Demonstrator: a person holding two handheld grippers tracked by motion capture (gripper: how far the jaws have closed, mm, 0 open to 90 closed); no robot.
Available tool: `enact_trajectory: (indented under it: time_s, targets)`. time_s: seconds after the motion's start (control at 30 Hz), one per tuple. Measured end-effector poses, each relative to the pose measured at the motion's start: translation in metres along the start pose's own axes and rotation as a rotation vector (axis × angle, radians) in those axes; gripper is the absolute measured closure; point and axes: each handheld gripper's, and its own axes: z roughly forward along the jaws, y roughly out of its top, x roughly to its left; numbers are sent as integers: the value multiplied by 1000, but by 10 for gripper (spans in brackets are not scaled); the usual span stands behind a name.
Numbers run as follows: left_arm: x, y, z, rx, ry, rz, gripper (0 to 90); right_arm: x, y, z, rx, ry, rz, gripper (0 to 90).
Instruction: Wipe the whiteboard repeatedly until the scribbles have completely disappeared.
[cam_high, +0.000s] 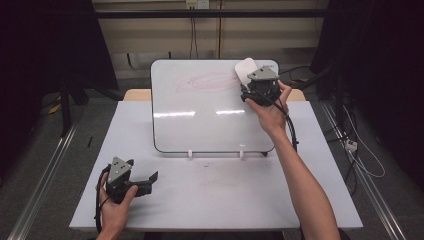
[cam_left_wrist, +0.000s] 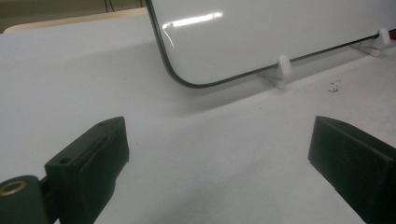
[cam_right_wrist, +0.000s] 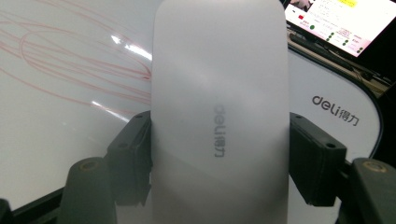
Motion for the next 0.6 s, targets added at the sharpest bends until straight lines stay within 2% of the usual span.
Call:
enact_trajectory:
  time_s: [0.37, 0.6]
  targets:
    - [1, 0, 0, 2, 6, -1, 50, -1, -3, 3, -11, 19, 37, 314]
    - [-1, 0, 0, 0, 4, -8, 50, 14, -7, 3, 9, 54, 2, 314]
